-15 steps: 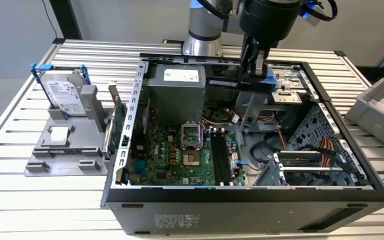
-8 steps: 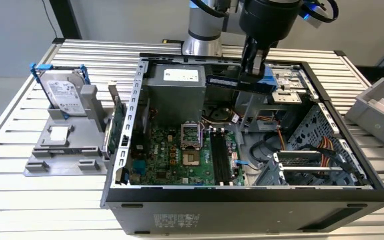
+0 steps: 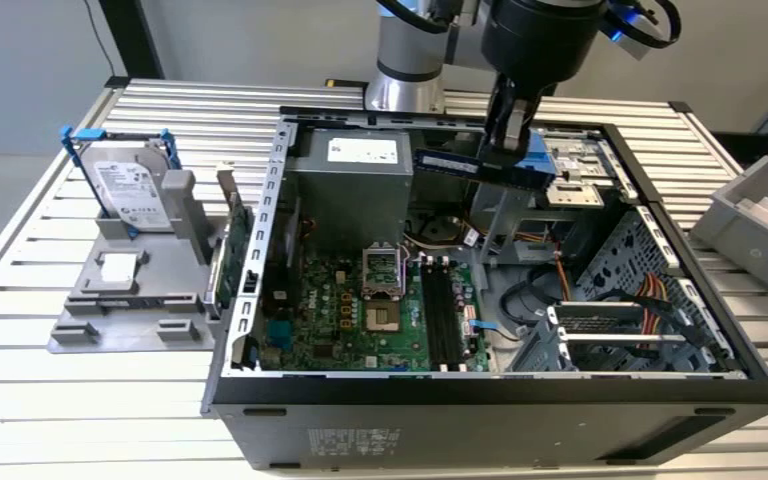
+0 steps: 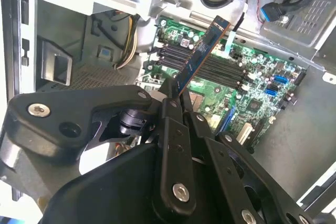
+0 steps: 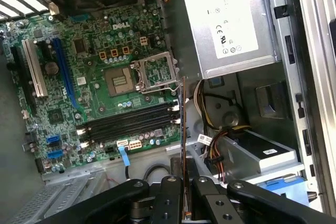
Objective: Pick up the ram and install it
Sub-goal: 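Pick up the ram and move it above insertion slot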
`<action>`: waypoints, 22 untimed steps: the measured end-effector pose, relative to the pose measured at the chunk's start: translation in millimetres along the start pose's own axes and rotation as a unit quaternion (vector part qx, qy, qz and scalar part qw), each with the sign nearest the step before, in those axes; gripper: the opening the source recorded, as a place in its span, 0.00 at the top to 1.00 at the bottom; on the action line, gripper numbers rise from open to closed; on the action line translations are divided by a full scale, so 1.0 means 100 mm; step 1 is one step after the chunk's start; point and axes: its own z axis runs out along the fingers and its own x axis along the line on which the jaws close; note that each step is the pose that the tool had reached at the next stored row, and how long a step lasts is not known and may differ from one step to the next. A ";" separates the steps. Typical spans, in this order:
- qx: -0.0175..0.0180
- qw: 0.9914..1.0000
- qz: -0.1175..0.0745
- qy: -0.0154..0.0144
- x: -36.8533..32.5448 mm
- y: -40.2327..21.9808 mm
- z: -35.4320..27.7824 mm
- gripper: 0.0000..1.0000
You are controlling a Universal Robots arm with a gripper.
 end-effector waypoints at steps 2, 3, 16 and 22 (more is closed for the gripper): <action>0.001 1.000 0.006 0.000 0.004 -0.003 0.000 1.00; 0.001 1.000 0.009 0.000 0.006 -0.004 0.000 1.00; 0.006 0.998 0.065 -0.001 0.024 -0.013 -0.002 1.00; 0.007 0.997 0.078 -0.001 0.044 -0.031 -0.004 1.00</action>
